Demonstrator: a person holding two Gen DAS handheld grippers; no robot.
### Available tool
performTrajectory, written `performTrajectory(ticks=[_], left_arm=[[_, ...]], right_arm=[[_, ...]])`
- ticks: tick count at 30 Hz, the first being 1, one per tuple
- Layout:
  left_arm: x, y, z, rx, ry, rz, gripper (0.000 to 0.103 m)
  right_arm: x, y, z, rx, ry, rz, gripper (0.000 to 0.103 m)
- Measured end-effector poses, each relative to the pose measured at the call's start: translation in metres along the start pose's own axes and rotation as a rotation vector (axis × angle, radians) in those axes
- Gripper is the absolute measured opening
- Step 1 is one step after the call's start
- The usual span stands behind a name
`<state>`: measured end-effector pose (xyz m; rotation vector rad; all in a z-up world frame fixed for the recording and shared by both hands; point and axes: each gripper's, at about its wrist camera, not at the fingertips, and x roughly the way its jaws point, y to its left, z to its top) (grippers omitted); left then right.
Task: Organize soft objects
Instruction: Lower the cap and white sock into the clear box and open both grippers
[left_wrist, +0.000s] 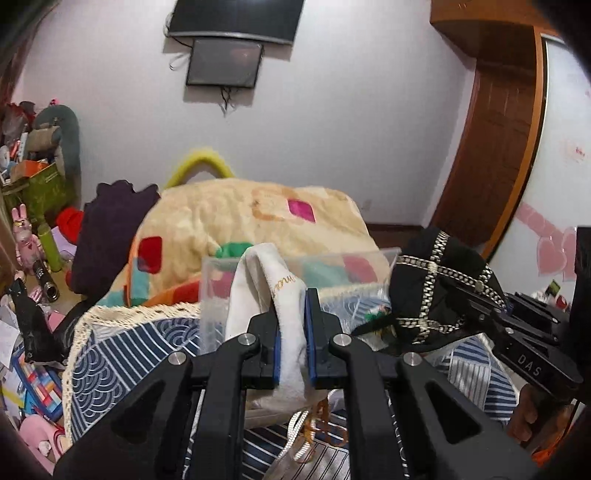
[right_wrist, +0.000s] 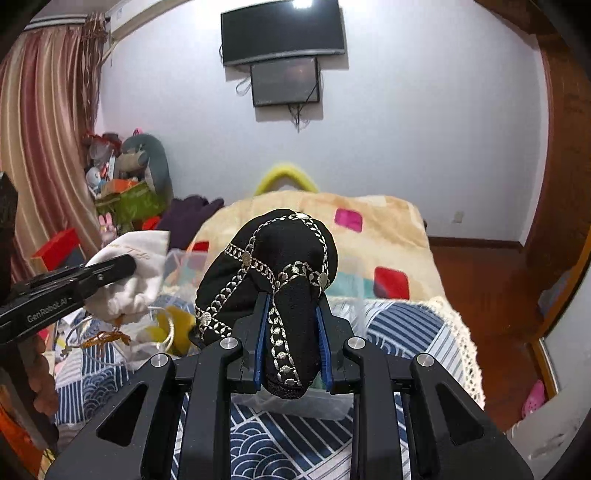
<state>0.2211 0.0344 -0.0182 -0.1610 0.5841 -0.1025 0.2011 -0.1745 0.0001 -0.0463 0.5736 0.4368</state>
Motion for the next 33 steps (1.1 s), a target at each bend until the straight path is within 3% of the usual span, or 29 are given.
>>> performTrajectory(ticks=[6, 14, 17, 21, 22, 33], left_arm=[[0.017, -0.01, -0.01, 0.056, 0.028, 0.021, 0.01], [0.028, 0.001, -0.011, 0.01, 0.08, 0.019, 0.012], [0.028, 0.003, -0.013, 0.008, 0.084, 0.027, 0.021], [0.024, 0.002, -0.013, 0.026, 0.071, 0.051, 0.051], [0.023, 0.002, -0.013, 0.025, 0.068, 0.046, 0.059], [-0.005, -0.005, -0.019, 0.046, 0.046, 0.0, 0.07]], right_arm=[[0.014, 0.005, -0.005, -0.027, 0.057, -0.005, 0.021], [0.024, 0.007, -0.007, -0.049, 0.109, -0.005, 0.025], [0.022, 0.01, -0.007, -0.067, 0.102, -0.027, 0.025], [0.02, 0.011, -0.006, -0.074, 0.105, -0.024, 0.028], [0.018, 0.011, -0.006, -0.076, 0.103, -0.023, 0.032], [-0.014, 0.015, -0.002, -0.102, -0.014, -0.061, 0.077]])
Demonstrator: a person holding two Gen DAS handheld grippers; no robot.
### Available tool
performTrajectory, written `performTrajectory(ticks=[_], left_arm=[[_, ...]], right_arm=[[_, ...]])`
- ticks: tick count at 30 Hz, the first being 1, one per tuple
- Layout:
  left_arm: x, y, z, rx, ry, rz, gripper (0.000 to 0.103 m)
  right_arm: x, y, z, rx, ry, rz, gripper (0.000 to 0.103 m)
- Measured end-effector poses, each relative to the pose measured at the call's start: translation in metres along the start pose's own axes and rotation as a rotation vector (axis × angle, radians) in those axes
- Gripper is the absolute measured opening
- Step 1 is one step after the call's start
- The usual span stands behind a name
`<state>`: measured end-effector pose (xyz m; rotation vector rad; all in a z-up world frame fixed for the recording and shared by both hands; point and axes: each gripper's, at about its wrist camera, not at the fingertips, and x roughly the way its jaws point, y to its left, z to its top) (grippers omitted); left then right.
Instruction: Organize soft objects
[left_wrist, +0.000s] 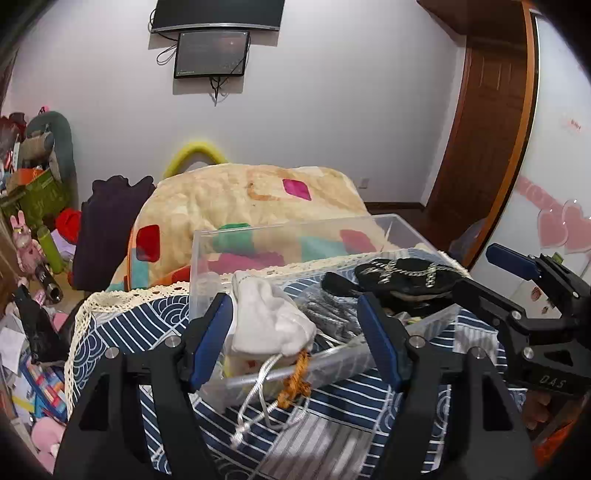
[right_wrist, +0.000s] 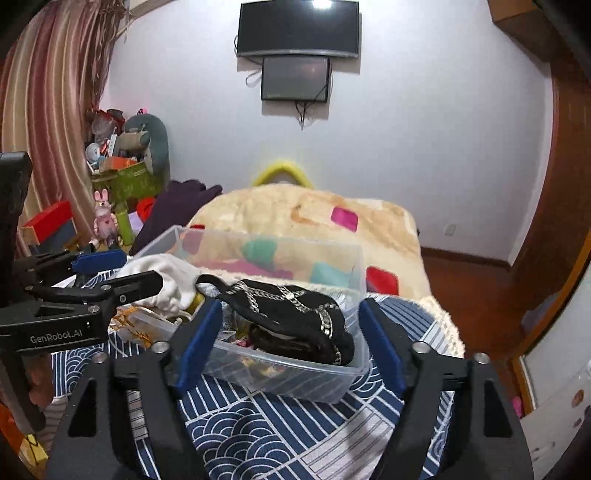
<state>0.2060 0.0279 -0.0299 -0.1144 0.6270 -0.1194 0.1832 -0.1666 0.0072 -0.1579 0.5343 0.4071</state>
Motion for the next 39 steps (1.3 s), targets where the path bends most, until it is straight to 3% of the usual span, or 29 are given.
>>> performTrajectory(ticks=[17, 23, 28, 39], left_arm=[[-0.085, -0.006, -0.007, -0.027, -0.154, -0.039, 0.079], [-0.117, -0.019, -0.017, -0.002, -0.237, -0.01, 0.089], [-0.14, -0.024, -0.027, 0.005, -0.295, 0.015, 0.101], [-0.156, -0.028, -0.045, 0.011, -0.353, 0.052, 0.102]], right_arm=[[-0.052, 0.006, 0.0, 0.008, -0.132, 0.053, 0.082], [-0.077, 0.009, -0.002, 0.015, -0.197, 0.073, 0.085], [-0.086, 0.009, -0.003, 0.037, -0.244, 0.066, 0.102], [-0.096, 0.011, -0.016, 0.042, -0.281, 0.074, 0.103]])
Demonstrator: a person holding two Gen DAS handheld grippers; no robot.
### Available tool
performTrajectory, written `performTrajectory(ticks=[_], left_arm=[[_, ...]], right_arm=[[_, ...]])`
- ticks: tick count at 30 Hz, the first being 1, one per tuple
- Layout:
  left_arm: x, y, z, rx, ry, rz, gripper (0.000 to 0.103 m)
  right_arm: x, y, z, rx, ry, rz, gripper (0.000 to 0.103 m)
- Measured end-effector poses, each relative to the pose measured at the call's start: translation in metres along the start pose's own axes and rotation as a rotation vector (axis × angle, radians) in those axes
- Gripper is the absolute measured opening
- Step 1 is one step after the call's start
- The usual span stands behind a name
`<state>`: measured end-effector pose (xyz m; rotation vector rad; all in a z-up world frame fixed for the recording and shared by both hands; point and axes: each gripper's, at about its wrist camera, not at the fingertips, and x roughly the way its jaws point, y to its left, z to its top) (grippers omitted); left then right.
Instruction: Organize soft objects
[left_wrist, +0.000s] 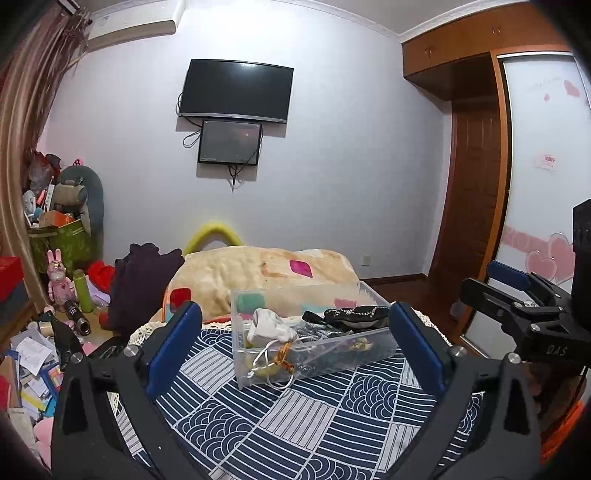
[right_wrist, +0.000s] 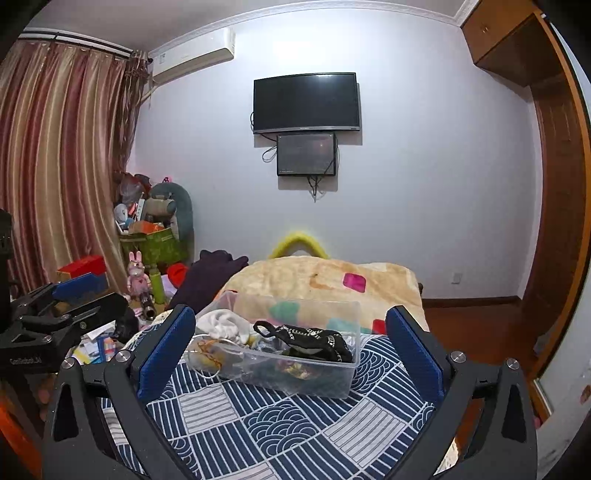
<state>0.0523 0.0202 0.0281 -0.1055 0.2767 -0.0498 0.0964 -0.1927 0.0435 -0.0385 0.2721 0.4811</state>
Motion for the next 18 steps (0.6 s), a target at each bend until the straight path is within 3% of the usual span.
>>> performTrajectory(ticks=[18], left_arm=[[0.0003, -0.0009, -0.004, -0.002, 0.0, 0.0, 0.102]], right_arm=[[-0.0062, -0.0052, -0.0038, 0.025, -0.006, 0.008, 0.103]])
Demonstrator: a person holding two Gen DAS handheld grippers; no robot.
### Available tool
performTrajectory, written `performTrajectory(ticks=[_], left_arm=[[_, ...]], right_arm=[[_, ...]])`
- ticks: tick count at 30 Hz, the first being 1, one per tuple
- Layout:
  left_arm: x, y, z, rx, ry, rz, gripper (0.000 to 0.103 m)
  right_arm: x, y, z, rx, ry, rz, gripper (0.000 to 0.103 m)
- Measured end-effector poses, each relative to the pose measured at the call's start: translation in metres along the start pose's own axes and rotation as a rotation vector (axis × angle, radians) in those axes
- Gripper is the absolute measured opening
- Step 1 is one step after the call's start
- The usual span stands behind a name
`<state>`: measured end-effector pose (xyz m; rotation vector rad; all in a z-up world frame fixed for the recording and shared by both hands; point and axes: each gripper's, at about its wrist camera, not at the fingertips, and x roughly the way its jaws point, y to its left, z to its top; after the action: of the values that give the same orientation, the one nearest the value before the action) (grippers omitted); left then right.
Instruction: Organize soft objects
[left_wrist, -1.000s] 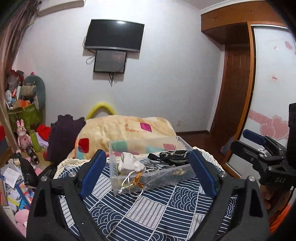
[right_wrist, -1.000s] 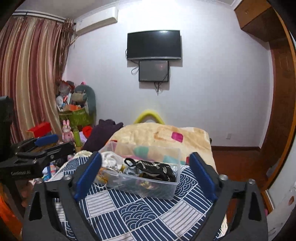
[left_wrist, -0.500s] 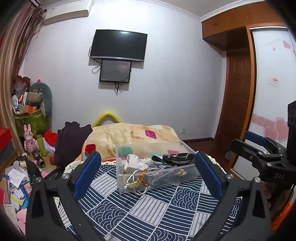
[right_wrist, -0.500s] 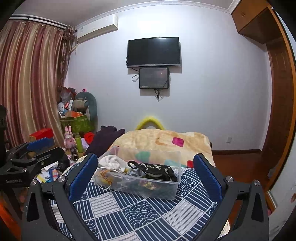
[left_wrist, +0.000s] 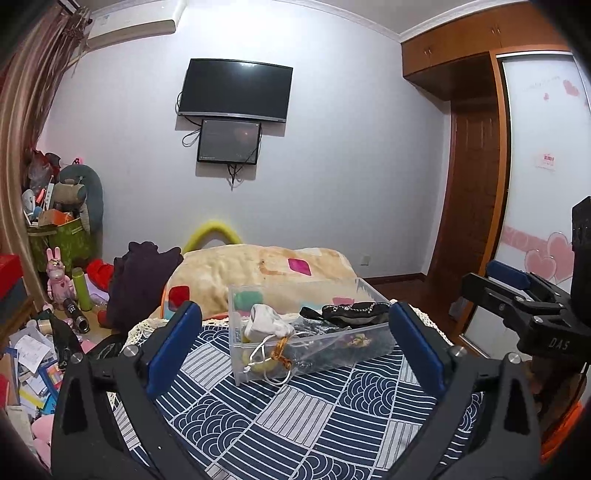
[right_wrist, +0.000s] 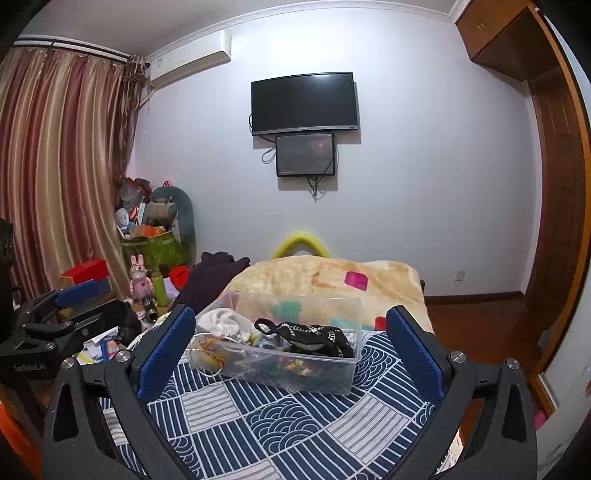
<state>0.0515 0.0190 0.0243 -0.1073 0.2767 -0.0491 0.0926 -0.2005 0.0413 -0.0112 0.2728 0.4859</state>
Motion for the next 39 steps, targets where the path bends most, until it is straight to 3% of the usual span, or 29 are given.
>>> performTrajectory(ticks=[26, 39], left_arm=[[-0.005, -0.0045, -0.0014, 0.007, -0.017, 0.003, 0.102], [-0.0002, 0.001, -0.002, -0.031, 0.016, -0.046, 0.102]], right_arm=[[-0.002, -0.0026, 0.0001, 0.016, 0.003, 0.01, 0.103], [-0.0005, -0.0033, -0.0015, 0.024, 0.018, 0.013, 0.103]])
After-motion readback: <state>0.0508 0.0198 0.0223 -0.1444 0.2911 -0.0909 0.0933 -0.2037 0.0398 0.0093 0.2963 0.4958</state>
